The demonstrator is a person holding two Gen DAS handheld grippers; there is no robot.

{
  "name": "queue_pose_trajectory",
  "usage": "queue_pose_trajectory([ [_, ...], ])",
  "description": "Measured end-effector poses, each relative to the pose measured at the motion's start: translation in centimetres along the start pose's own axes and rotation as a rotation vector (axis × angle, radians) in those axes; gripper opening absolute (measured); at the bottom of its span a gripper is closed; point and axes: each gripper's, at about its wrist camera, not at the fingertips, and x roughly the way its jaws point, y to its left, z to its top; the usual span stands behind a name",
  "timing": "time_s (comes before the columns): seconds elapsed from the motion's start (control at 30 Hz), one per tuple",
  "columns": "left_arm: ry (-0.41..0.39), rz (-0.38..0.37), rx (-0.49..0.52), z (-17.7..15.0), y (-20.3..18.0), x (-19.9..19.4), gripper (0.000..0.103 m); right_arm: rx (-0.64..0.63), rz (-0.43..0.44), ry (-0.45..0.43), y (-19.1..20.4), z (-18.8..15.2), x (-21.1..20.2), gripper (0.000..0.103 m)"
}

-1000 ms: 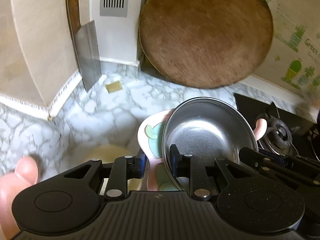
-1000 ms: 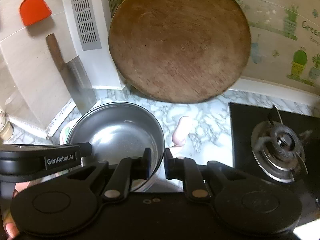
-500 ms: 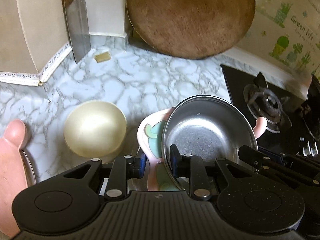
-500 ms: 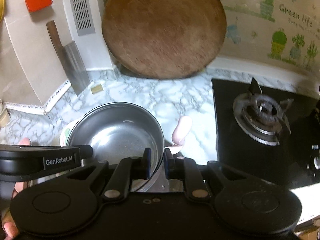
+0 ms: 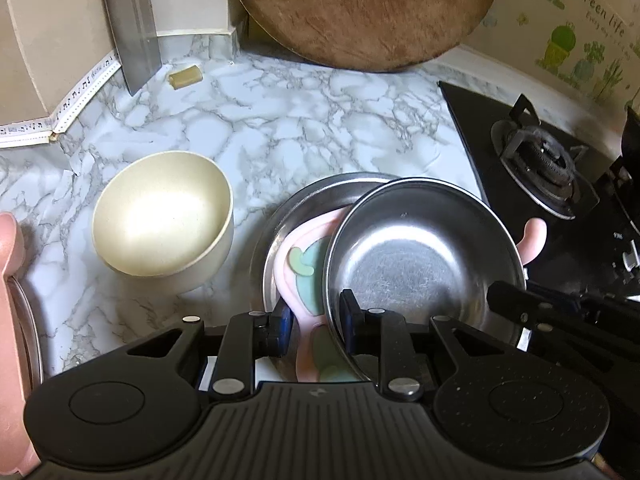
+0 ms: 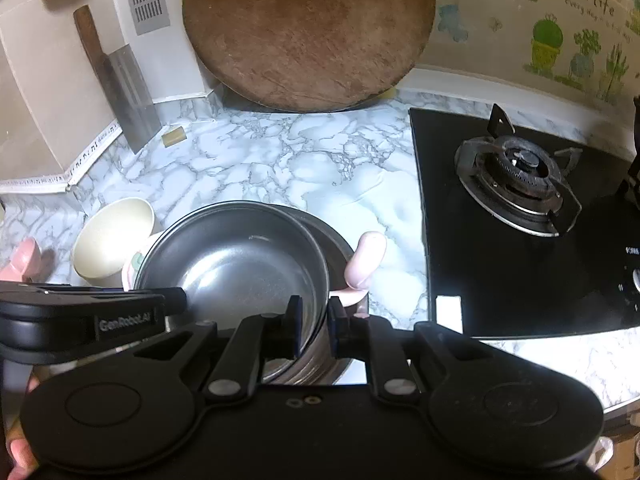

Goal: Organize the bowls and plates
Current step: 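Lift the pink pot with both grippers and carry it over the steel bowl, then lower the pink pot into the steel bowl and open both grippers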

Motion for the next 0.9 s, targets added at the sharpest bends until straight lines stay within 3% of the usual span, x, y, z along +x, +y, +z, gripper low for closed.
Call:
queue_pose_trajectory([
  [0.6,0.023,-0.030,-0.010,0.7,1.0,0.9,0.023,0.020,0.026,0.046,-0.2,0.3,1.6,0.015],
  [0.9,0.015,-0.037,0.001,1.2,1.3,0.5,0.023,0.014,0.032,0.023,-0.2,0.8,1.4,0.015],
])
